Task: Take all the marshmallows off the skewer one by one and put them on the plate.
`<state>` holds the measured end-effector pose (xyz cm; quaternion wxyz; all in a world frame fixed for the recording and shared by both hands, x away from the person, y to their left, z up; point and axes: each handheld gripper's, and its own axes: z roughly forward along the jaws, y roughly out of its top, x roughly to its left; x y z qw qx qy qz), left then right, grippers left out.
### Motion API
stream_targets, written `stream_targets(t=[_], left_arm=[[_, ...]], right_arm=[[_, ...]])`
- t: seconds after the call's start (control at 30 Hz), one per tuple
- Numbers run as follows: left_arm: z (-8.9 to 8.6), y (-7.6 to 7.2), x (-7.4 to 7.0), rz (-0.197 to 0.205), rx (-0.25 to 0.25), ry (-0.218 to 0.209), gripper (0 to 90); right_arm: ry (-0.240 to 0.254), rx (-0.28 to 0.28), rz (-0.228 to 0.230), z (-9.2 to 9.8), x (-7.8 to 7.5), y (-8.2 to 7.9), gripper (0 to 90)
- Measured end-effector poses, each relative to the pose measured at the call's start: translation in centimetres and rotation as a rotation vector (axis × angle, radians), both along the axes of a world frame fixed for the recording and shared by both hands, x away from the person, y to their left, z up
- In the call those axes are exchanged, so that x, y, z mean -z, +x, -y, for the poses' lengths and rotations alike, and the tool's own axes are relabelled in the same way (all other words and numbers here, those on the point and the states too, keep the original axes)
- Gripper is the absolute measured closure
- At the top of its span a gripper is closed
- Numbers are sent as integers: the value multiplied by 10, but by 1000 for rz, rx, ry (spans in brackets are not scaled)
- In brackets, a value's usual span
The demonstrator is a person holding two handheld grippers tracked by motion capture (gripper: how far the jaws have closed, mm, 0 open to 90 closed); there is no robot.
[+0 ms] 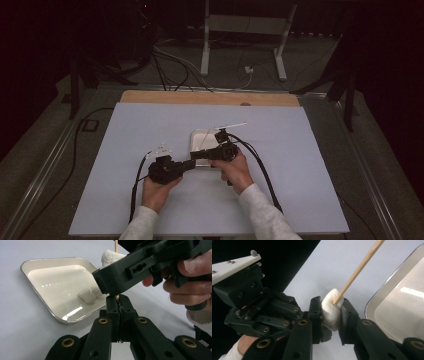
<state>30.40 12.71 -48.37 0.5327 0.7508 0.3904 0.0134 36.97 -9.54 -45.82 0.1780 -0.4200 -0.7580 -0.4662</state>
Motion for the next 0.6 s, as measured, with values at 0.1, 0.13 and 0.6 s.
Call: stream_targets(t=[0.1, 0.13, 0.6], left_arm=[[0, 0, 0, 4, 9, 3, 900], [0, 0, -1, 6, 8, 7, 900], [-2, 0, -2, 14, 24, 19, 900]], right_arm=[[6, -4, -1, 1, -1, 1, 773], [8, -6, 0, 2, -1, 1, 776], [34, 10, -12, 10, -6, 6, 787]])
